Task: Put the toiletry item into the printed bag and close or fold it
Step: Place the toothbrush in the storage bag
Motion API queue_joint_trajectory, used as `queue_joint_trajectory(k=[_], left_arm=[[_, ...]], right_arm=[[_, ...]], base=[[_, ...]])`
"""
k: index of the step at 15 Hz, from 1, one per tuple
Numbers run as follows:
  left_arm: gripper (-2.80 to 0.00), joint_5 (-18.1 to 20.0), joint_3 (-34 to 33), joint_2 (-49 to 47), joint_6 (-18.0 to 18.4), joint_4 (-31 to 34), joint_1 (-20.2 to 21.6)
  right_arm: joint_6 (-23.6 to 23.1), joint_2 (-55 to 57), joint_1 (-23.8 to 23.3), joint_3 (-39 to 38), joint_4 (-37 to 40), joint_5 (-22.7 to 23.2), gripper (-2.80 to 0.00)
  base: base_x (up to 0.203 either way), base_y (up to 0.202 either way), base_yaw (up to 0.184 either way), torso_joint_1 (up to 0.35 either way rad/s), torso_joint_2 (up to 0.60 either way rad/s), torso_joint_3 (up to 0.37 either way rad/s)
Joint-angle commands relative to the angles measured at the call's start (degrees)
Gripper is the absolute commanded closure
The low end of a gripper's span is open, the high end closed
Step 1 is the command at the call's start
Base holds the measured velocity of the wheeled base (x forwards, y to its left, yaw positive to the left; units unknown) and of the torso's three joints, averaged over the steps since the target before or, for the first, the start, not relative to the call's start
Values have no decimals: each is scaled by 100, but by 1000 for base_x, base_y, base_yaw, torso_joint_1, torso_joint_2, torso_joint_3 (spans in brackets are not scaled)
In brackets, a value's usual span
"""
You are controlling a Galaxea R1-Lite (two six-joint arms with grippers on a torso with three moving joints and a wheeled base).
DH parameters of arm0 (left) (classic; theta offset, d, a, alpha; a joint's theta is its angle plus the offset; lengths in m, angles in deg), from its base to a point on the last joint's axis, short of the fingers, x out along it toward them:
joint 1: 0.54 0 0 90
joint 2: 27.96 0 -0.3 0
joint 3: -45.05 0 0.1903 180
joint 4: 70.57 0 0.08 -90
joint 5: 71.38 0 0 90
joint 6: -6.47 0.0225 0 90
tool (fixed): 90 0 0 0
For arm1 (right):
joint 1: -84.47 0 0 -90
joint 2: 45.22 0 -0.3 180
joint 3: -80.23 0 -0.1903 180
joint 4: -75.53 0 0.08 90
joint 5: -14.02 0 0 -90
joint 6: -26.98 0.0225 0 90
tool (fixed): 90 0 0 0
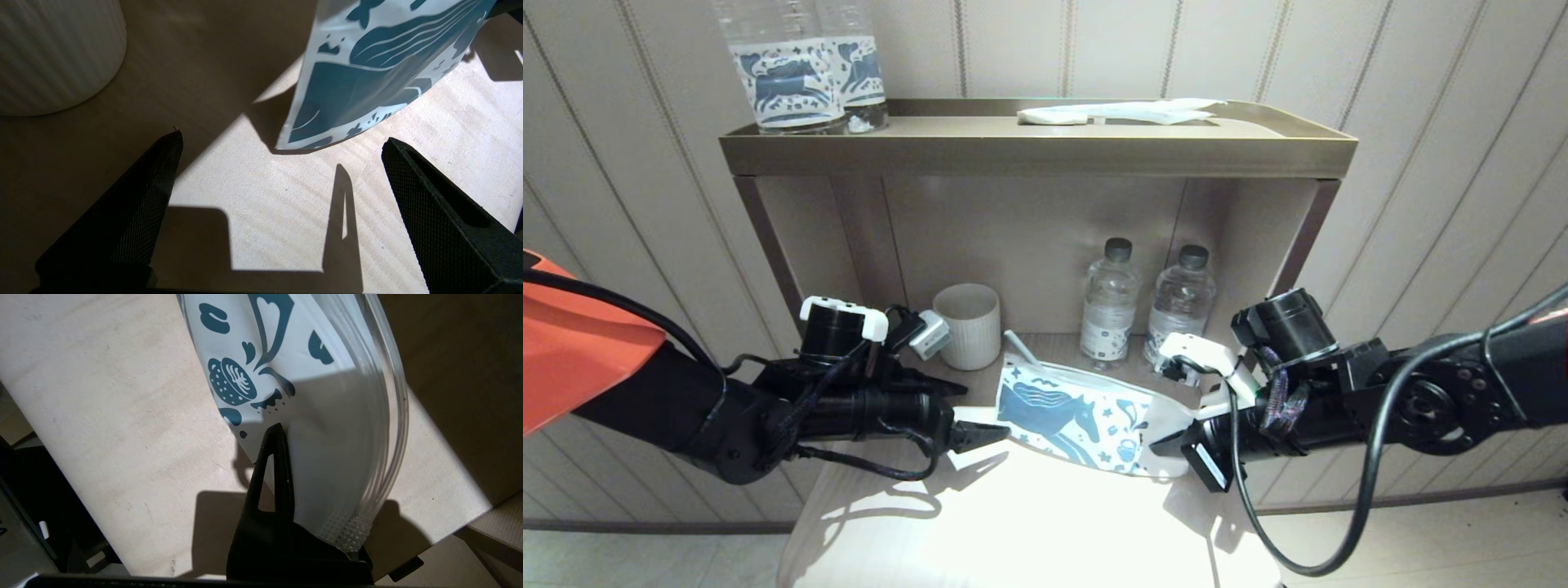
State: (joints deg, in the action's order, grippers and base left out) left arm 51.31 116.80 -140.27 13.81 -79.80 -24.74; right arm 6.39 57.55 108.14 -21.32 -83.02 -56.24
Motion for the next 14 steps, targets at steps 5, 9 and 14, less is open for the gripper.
queue_joint_trajectory(k=[5, 9, 14], left_arm=[[-280, 10, 22, -55, 4, -27, 3], [-280, -16, 55, 174, -4, -30, 89], [-280, -11, 142, 954, 32, 47, 670]], right_arm=[[-4, -847, 469, -225, -94, -262, 0], [-6, -771, 485, -226, -98, -260, 0], [-15, -655, 446, -227, -107, -257, 0]], base=[[0, 0, 0, 0, 0, 0], [0, 0, 0, 0, 0, 0], [0, 0, 0, 0, 0, 0]])
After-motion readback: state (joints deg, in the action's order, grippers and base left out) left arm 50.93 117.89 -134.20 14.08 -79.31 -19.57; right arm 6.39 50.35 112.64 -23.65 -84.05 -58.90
